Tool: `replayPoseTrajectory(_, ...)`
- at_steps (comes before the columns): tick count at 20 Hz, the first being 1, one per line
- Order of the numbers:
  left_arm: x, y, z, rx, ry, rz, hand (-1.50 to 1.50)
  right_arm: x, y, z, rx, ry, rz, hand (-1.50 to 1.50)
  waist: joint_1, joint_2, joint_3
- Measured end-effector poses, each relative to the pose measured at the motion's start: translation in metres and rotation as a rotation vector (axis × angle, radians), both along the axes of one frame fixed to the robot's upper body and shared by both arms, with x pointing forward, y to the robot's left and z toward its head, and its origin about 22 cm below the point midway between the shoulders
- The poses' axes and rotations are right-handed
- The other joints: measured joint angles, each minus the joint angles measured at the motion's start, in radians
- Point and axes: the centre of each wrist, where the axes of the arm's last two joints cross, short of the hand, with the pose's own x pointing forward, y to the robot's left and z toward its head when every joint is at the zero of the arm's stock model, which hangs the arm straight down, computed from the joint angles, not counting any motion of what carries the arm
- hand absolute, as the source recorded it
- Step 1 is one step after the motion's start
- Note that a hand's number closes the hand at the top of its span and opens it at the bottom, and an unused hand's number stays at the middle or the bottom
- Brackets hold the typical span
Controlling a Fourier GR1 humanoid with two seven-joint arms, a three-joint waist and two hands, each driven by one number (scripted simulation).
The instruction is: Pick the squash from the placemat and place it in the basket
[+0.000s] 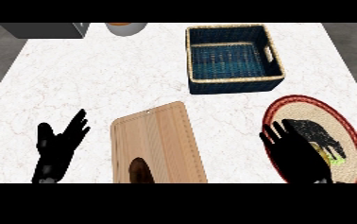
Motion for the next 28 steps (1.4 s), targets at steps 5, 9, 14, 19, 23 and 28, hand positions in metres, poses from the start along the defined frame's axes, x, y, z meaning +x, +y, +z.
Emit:
replayPoseTrajectory(5, -0.002, 0.001, -0.001, -0.005, -0.013, -0.009, 0.00, 0.007, -0.006, -0.012, -0.069, 0.009, -0.018, -1.50, 0.001, 0.001, -0.002)
replayPoseTrajectory(9, -0.001, 0.004, 0.000, -0.003, -0.005, -0.007, 0.00, 0.006, -0.013, -0.022, -0.107, 0.015, -0.035, -1.50, -0.001, 0.000, -0.002)
replayPoseTrajectory(14, -0.005, -0.001, -0.004, -0.005, -0.030, -0.004, 0.00, 0.008, -0.024, -0.030, -0.108, 0.015, -0.038, -1.50, -0.003, 0.000, -0.001)
replayPoseTrajectory(19, -0.002, -0.001, 0.002, -0.003, -0.007, -0.002, 0.00, 0.011, -0.030, -0.039, -0.097, 0.015, -0.031, -1.50, -0.001, 0.001, -0.002)
replayPoseTrajectory(23, -0.001, -0.003, 0.002, -0.006, 0.003, -0.004, 0.00, 0.012, -0.037, -0.049, -0.097, 0.011, -0.035, 1.50, -0.001, 0.000, -0.002)
replayPoseTrajectory(28, -0.002, -0.006, 0.001, -0.005, -0.007, -0.007, 0.00, 0.014, -0.038, -0.048, -0.114, 0.000, 0.034, 1.50, 0.000, -0.001, -0.004)
